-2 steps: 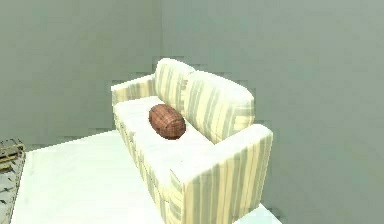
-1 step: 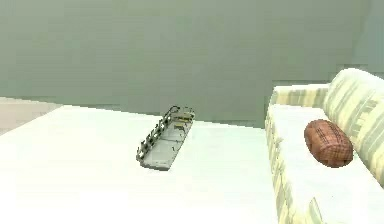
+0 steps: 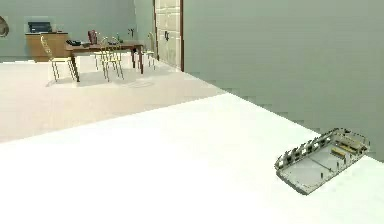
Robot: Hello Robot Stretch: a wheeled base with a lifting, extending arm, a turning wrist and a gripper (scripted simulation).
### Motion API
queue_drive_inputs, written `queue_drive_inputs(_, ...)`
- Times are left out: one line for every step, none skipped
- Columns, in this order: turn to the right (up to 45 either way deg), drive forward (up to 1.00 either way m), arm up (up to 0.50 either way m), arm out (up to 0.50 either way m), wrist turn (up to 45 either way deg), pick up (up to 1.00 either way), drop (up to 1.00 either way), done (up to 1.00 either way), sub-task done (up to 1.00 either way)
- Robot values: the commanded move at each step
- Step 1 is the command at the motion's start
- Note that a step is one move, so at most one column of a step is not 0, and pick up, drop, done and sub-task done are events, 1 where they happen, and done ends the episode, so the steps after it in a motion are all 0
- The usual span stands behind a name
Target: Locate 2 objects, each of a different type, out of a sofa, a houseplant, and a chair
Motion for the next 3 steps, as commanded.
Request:
queue_drive_inputs(-27.0, 0.00, 0.00, 0.00, 0.0, 0.00, 0.00, 0.00, 0.00)
queue_drive_inputs(0.0, 1.00, 0.00, 0.00, 0.0, 0.00, 0.00, 0.00, 0.00)
queue_drive_inputs(0.0, 1.00, 0.00, 0.00, 0.0, 0.00, 0.00, 0.00, 0.00)
